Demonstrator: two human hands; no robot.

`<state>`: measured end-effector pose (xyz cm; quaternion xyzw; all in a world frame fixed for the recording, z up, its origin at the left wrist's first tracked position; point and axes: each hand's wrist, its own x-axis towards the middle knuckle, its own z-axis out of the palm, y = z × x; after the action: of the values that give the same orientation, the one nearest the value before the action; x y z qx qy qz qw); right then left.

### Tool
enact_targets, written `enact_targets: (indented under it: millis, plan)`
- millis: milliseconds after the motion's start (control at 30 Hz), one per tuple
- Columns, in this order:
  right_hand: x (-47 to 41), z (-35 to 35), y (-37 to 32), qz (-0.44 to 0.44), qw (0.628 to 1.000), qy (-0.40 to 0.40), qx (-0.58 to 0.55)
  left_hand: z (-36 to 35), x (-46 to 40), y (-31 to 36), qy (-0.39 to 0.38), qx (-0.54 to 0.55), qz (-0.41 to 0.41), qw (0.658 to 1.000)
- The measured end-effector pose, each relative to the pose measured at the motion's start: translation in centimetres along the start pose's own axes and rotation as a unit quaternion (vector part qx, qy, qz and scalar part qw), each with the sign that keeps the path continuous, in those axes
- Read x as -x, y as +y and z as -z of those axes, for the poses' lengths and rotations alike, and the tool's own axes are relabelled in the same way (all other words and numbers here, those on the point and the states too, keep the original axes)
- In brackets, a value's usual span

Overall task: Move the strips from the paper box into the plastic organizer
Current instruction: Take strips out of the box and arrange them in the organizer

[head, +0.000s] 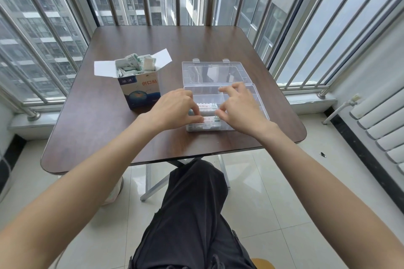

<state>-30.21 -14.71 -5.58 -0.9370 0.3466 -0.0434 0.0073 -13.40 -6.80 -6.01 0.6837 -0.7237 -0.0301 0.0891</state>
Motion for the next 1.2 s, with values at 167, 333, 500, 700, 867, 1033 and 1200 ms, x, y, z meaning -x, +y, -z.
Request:
enact_targets:
  millis: [167,333,500,700,867,1033,1200]
  plan:
    - [0.1,-0.2,0.2,0.005,1.000,0.000,-0.026,-0.4,-0.2,0.3,0.003,0.024,-0.001,1.000]
    - [0.1,0.3,0.7,0.010,0.996,0.065,-0.059,-0.5,-0.5,0.2,-0.014,0.042,0.003,0.999]
    - [-1.2,0.8,1.7,-0.012,0.990,0.113,-0.086,-0.5,-0.6,0.1,-0.022,0.057,0.008,0.998]
    - [-2.6,0.4,1.2,0.003,0.985,0.078,-0.151,0.5,0.2,-0.2,0.037,0.081,-0.022,0.996]
    - [-4.5,2.6,-1.7,0.094,0.937,0.168,-0.293,3.4,2.7,-3.5,0.335,0.057,-0.049,0.939]
    - [-9.3,4.8,-7.0,0.140,0.941,0.190,-0.241,4.9,5.1,-9.9,0.291,0.053,0.165,0.941]
    - [-14.0,4.8,-11.4,0.114,0.989,0.089,-0.017,4.1,4.9,-11.7,0.163,0.162,0.271,0.935]
